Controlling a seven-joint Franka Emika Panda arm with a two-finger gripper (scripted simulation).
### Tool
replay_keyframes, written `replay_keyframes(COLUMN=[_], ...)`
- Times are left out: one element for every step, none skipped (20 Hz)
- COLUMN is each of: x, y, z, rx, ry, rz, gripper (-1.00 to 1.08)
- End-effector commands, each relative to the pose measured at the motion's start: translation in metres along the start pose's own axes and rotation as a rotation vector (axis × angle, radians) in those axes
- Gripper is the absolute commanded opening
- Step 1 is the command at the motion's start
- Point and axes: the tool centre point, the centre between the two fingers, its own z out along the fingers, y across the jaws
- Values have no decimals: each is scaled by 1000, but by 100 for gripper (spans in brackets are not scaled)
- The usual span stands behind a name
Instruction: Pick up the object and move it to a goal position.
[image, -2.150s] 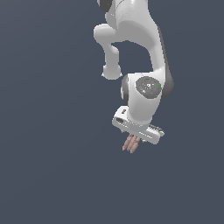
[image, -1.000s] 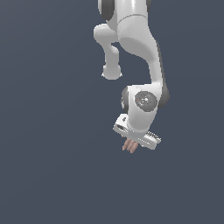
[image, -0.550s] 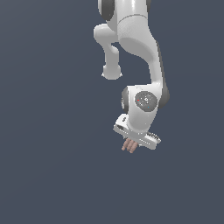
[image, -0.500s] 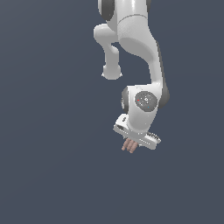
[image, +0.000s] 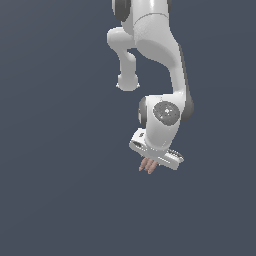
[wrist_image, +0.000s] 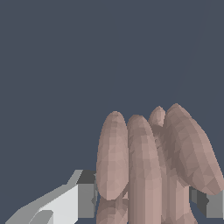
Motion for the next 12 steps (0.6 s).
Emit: replay_keyframes(x=[0,0,0,-1,-1,-1,-2,-2,-2,-3,-3,-4], y=[2,4,5,7,9,11,14,16,19,22,25,29], z=[-9,-14,-19,-25,-31,-39,-46,-55,-64,-74,-84,-95], rx=[1,1,1,1,1,1,1,1,1,1,1,1], ry=[1,1,1,1,1,1,1,1,1,1,1,1], rz=[0,0,0,0,0,0,0,0,0,0,0,0], gripper=[-100,-100,-100,-100,-100,-100,-100,-100,-100,-100,-100,-100])
